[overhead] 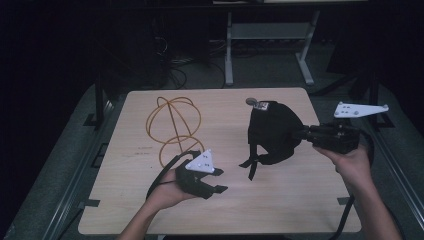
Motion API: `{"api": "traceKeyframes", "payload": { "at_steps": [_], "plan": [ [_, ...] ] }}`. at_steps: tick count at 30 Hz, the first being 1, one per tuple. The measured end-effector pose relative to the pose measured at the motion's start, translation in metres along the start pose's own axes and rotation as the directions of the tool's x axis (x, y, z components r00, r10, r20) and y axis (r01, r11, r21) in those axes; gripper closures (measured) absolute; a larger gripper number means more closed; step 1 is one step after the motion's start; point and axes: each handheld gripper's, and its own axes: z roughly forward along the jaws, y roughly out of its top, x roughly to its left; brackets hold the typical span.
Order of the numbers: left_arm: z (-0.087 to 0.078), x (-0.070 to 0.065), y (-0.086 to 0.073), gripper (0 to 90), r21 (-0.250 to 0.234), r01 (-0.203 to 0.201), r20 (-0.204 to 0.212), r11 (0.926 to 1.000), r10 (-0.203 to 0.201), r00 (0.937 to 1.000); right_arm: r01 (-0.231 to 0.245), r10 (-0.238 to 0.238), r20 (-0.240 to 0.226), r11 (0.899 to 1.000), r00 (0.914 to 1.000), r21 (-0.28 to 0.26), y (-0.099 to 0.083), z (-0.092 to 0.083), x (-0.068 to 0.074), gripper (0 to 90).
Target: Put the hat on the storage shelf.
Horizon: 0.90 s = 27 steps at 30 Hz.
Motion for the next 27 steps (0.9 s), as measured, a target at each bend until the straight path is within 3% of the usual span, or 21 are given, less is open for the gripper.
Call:
{"api": "traceKeyframes", "payload": {
  "at_steps": [12, 16, 27],
  "plan": [
    [0.005, -0.006, -0.010, 45.5, 0.019, -0.030, -0.021, 0.9994, 0.030, 0.9993, 0.025, -0.025, -0.016, 1.000, 0.9996, 0.009, 0.034, 0.016, 0.004, 78.1],
    [0.002, -0.004, -0.012, 44.2, 0.002, -0.023, -0.033, 0.9997, 0.023, 0.9992, 0.035, -0.035, -0.030, 0.999, 0.9990, -0.005, 0.049, 0.024, 0.006, 78.1],
    [0.011, -0.006, -0.013, 41.6, 0.028, -0.037, -0.007, 0.9989, 0.037, 0.9993, 0.058, -0.058, -0.039, 0.998, 0.9975, 0.004, 0.078, 0.048, 0.011, 78.1]
  ]
}}
